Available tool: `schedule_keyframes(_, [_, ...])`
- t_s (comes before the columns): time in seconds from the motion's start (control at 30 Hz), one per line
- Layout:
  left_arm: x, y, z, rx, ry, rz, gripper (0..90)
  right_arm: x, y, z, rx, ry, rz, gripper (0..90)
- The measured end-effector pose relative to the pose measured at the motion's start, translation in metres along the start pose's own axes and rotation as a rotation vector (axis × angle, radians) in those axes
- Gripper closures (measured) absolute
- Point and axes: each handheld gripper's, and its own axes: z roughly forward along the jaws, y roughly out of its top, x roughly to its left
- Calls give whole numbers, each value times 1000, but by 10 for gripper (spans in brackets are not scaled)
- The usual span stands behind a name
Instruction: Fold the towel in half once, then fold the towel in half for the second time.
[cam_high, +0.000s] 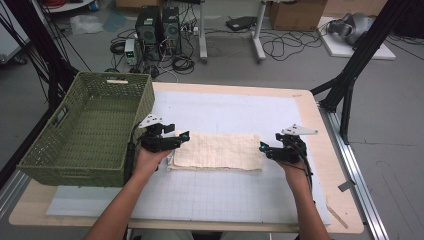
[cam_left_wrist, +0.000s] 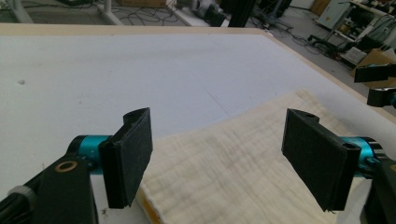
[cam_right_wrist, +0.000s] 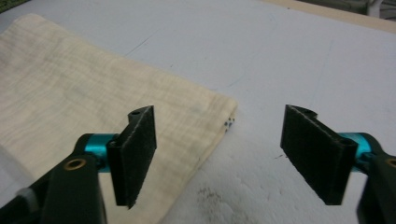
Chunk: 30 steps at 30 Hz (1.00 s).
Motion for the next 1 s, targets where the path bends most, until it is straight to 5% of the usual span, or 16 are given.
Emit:
schedule_keyframes(0.2, [-11,-2,-14,-30,-3,50,192,0,-17,-18,-8,-12,-67,150])
schedule_keyframes(0.43, [-16,-4,-22,-7,5,64,197,-2,-13,-28,-90,16,-41,119])
schedule_keyframes(1.0, [-14,1,-23,2,41,42,215,0,-10,-22,-75,39,-42,119])
